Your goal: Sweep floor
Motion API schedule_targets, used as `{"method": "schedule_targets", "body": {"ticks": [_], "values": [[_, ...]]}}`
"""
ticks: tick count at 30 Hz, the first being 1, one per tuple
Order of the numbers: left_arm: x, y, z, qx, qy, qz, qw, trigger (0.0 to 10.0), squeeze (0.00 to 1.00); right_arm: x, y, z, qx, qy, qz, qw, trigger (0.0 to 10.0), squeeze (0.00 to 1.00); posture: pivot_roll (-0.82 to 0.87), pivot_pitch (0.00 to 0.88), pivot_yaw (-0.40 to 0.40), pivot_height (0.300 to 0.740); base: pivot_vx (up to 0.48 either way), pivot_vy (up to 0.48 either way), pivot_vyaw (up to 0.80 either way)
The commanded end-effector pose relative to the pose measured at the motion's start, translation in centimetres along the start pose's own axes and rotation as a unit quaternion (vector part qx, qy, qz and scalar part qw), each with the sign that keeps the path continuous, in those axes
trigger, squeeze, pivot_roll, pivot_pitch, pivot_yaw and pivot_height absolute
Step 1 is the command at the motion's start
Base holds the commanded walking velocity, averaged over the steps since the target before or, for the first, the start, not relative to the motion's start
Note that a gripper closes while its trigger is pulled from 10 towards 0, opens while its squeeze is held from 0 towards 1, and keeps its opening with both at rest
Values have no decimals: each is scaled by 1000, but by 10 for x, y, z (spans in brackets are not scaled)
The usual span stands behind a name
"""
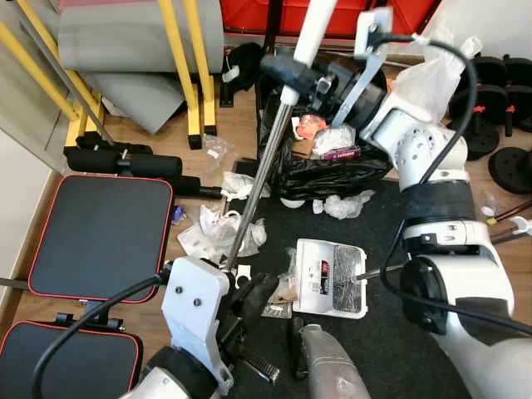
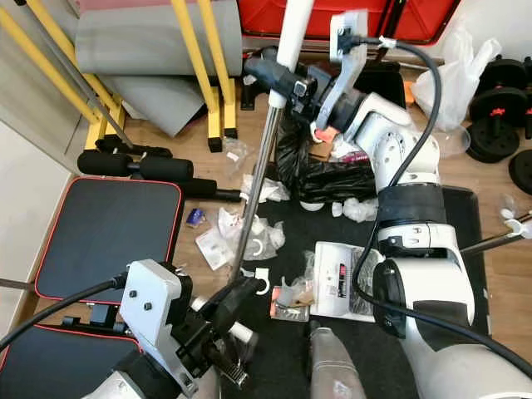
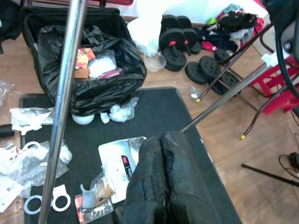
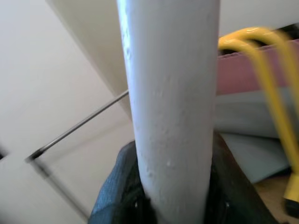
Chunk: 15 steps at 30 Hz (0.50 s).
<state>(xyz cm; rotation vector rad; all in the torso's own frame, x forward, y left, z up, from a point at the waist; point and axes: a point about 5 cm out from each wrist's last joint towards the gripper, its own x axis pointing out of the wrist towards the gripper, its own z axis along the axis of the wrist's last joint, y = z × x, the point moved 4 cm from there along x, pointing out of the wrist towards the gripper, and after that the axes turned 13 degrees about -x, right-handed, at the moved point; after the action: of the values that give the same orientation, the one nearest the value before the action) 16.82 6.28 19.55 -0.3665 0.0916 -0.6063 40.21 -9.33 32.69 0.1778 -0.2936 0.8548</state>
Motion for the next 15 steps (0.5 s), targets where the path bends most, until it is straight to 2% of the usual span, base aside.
{"method": "schedule_targets", "body": {"ticks": [1,4,6,7,8,10,11,12,15], "values": [[0,-2,-8,-12,22,-8,1000,10000,0,-5,-7,-3,60,-15,-44,997,10000,0,-12,290,-56,740,0,0,0],[0,-1,-8,-12,23,-9,1000,10000,0,-7,-5,-2,64,-15,-51,997,10000,0,-19,286,-57,740,0,0,0],[1,1,-8,-12,22,-9,1000,10000,0,-12,-3,3,21,-20,-70,997,10000,0,-25,281,-58,740,0,0,0],[1,1,-8,-12,22,-9,1000,10000,0,-12,-3,3,21,-20,-70,997,10000,0,-25,281,-58,740,0,0,0],[2,2,-9,-11,22,-8,1000,10000,0,-13,-2,5,-11,-21,-87,996,10000,0,-30,276,-62,740,0,0,0],[2,2,-9,-11,22,-8,1000,10000,0,-13,-2,5,-11,-21,-87,996,10000,0,-30,276,-62,740,0,0,0],[3,3,-9,-10,21,-8,1000,10000,0,-13,2,3,-30,-13,-100,994,10000,0,-36,269,-63,740,0,0,0],[3,3,-9,-10,21,-8,1000,10000,0,-13,2,3,-30,-13,-100,994,10000,0,-36,269,-63,740,0,0,0],[6,5,-9,-8,19,-8,1000,10000,0,-15,11,-1,-98,16,-132,986,10000,0,-46,263,-67,740,0,0,0]]}}
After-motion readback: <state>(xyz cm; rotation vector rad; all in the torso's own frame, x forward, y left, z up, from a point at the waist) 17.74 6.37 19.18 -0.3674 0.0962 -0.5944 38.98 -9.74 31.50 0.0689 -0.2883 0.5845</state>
